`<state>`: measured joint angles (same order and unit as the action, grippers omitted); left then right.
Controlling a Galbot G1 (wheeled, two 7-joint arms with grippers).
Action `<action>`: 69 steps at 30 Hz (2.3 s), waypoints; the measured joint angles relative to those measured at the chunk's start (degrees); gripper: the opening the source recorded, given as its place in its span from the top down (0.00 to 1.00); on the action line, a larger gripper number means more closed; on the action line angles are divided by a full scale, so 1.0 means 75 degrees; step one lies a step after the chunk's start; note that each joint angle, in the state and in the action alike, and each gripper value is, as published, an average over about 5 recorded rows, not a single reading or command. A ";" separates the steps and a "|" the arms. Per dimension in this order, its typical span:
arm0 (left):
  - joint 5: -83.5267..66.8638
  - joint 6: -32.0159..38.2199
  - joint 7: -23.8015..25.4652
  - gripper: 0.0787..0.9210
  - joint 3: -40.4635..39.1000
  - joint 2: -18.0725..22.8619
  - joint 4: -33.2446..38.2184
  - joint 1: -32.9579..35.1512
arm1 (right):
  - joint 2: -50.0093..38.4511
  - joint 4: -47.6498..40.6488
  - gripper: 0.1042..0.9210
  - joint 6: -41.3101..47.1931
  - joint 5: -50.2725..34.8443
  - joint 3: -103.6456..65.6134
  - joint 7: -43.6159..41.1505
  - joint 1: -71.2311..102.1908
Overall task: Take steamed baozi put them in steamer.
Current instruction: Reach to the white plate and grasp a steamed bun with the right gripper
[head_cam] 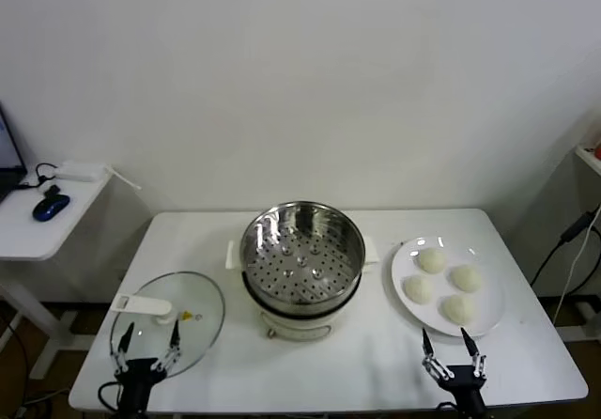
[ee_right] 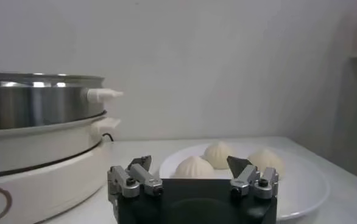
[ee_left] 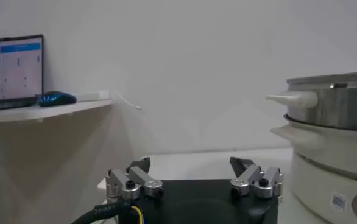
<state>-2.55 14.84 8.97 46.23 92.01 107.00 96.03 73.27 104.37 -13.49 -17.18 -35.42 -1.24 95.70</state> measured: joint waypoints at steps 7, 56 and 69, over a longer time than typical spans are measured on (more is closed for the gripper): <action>0.0024 0.0072 0.0022 0.12 -0.0076 -0.0022 -0.0027 0.0003 | -0.0471 0.0072 0.12 0.1277 -0.0082 -0.0316 0.0163 -0.0925; 0.0444 0.0816 0.0148 0.12 -0.0291 -0.0387 -0.0625 -0.0039 | -0.4224 -0.6214 0.12 0.2443 0.1295 1.3997 -0.7899 -1.5604; 0.0604 0.0906 0.0148 0.12 -0.0240 -0.0348 -0.0773 -0.0001 | -0.3008 -0.8190 0.12 0.1676 0.1838 1.3551 -0.8046 -1.4729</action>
<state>1.98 21.64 10.07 44.43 89.40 101.20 96.02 50.72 42.95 -0.92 -3.40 66.22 -61.58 -14.77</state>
